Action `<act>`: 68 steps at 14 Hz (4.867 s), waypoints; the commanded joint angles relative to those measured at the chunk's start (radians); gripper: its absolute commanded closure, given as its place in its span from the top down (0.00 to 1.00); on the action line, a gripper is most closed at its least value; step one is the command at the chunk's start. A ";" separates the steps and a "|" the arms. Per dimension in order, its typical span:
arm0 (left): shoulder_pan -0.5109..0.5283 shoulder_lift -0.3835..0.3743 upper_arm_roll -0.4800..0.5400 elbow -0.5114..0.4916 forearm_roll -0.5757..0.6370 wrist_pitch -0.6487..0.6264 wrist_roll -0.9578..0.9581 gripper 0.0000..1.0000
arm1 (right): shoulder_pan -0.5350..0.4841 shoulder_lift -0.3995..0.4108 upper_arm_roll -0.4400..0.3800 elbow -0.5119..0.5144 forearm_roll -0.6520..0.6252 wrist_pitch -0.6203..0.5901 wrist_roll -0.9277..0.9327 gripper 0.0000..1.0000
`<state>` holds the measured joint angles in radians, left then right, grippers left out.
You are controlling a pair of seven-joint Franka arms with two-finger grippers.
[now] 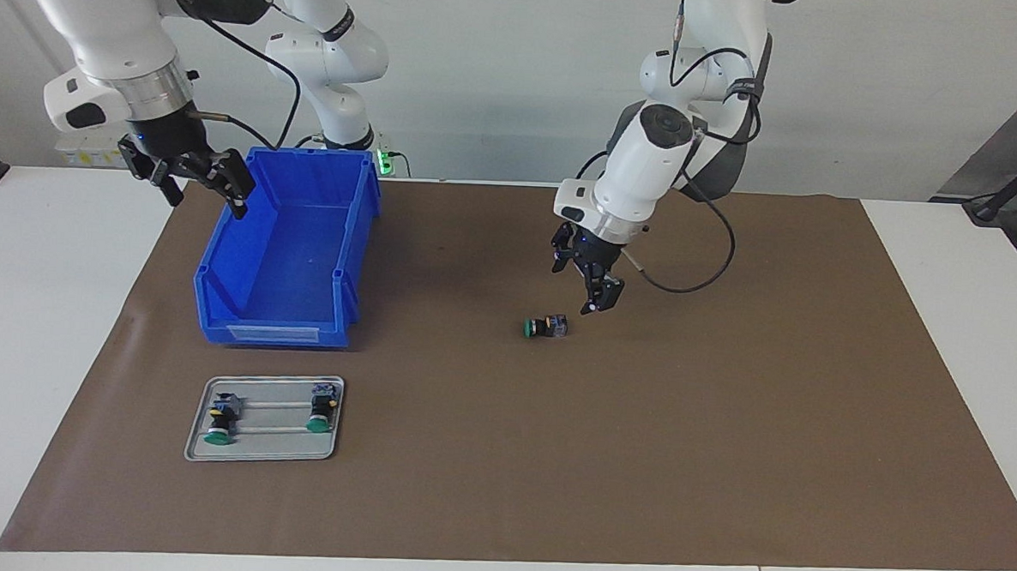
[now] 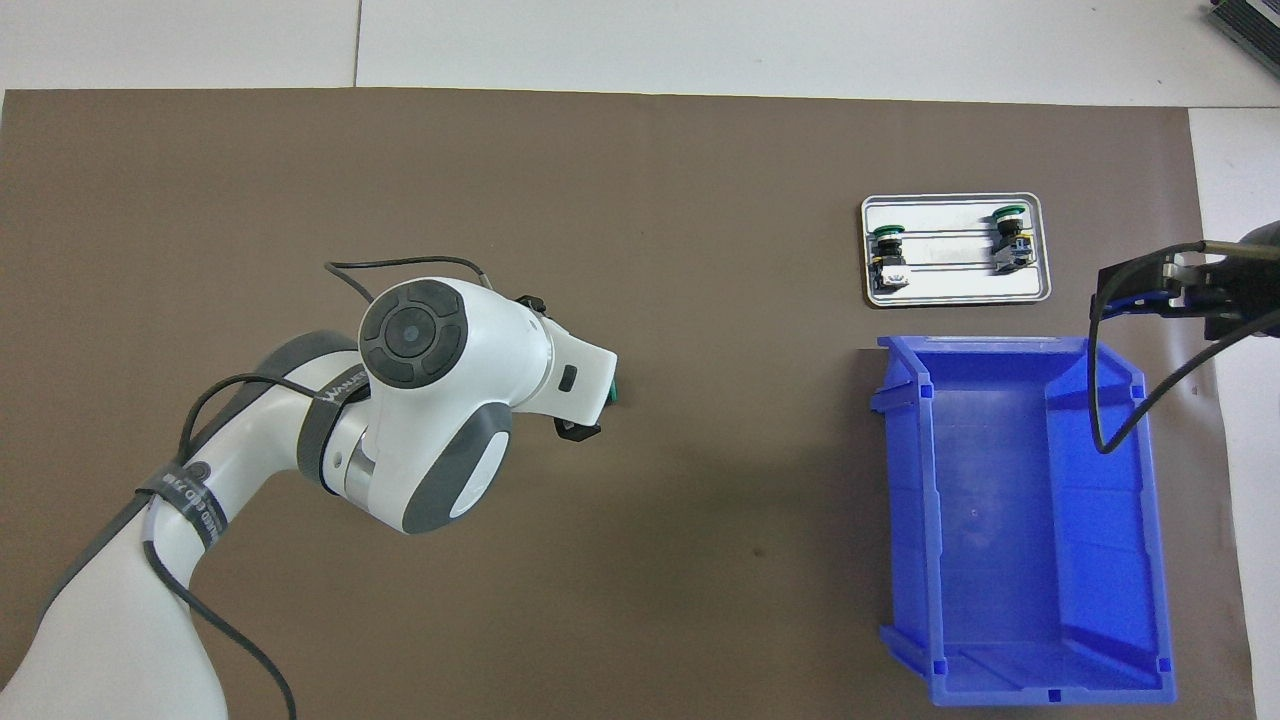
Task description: Place and press button with both arms
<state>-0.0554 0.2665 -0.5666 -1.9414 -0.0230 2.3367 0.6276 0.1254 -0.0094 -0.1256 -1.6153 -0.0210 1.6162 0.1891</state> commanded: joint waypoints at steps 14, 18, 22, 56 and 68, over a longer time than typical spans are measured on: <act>-0.067 0.217 -0.032 0.032 0.344 0.092 -0.204 0.80 | -0.016 -0.047 -0.006 0.031 -0.020 -0.116 -0.098 1.00; -0.067 0.218 -0.032 0.045 0.354 0.064 -0.198 0.54 | -0.013 -0.050 -0.006 0.023 -0.024 -0.102 -0.143 1.00; -0.067 0.220 -0.035 0.093 0.403 -0.002 -0.178 0.00 | -0.013 -0.053 -0.006 0.017 -0.024 -0.105 -0.143 1.00; -0.008 -0.066 0.465 -0.349 -1.831 -0.164 1.602 0.00 | -0.021 -0.063 -0.008 -0.014 -0.020 -0.091 -0.140 1.00; 0.000 -0.059 0.465 -0.465 -2.075 -0.348 1.846 0.00 | -0.030 -0.072 -0.009 -0.035 -0.020 -0.091 -0.143 1.00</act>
<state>-0.0560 0.2349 -0.1115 -2.3524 -2.0671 2.0357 2.4149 0.1088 -0.0648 -0.1403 -1.6268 -0.0350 1.5154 0.0700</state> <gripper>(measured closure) 0.604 0.000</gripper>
